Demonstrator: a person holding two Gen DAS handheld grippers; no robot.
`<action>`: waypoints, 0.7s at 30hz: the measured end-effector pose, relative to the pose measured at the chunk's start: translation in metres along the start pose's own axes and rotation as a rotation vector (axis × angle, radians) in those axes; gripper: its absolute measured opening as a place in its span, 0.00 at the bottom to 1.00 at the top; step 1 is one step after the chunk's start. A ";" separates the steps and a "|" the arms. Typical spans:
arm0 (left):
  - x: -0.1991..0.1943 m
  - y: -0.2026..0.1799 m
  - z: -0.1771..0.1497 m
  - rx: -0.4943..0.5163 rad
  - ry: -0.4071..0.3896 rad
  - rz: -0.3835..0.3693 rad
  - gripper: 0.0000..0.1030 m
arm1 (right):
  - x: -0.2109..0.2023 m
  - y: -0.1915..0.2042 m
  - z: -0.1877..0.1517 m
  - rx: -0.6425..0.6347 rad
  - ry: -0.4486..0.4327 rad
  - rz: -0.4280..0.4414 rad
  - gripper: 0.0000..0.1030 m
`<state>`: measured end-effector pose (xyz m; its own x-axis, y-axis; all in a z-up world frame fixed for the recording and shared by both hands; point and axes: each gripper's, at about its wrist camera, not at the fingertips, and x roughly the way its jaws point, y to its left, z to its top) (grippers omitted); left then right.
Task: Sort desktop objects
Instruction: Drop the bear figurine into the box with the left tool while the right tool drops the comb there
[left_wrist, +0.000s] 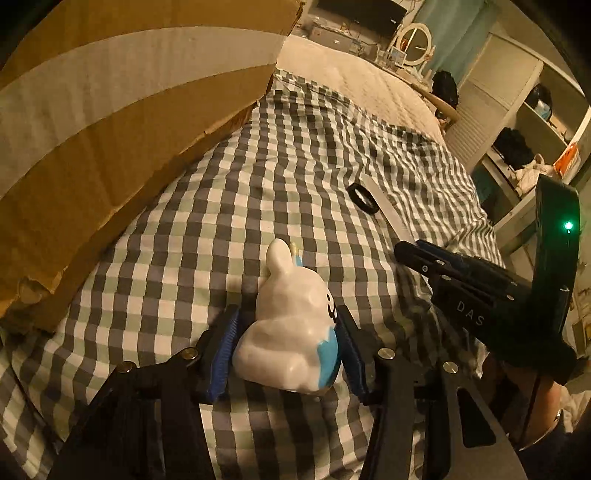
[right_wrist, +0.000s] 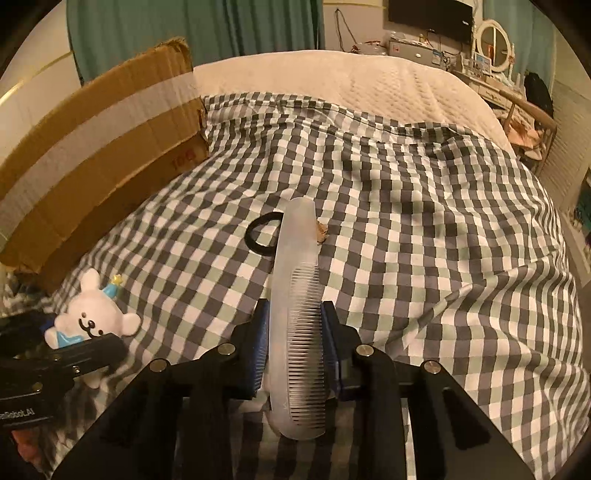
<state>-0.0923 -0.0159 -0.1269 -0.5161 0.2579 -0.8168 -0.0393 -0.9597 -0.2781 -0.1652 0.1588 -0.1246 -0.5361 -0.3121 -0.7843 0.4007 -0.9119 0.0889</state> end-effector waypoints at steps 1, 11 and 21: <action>-0.002 -0.001 0.001 0.000 -0.007 0.004 0.50 | -0.001 0.001 0.001 0.009 -0.009 0.007 0.25; -0.110 -0.024 0.032 0.042 -0.281 -0.058 0.50 | -0.103 0.011 0.025 0.092 -0.251 0.171 0.25; -0.205 0.067 0.132 0.058 -0.396 0.089 0.50 | -0.142 0.111 0.148 0.091 -0.341 0.504 0.26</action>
<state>-0.1023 -0.1478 0.0882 -0.8089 0.1219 -0.5752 -0.0220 -0.9839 -0.1775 -0.1550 0.0625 0.0877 -0.5106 -0.7646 -0.3933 0.6095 -0.6445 0.4615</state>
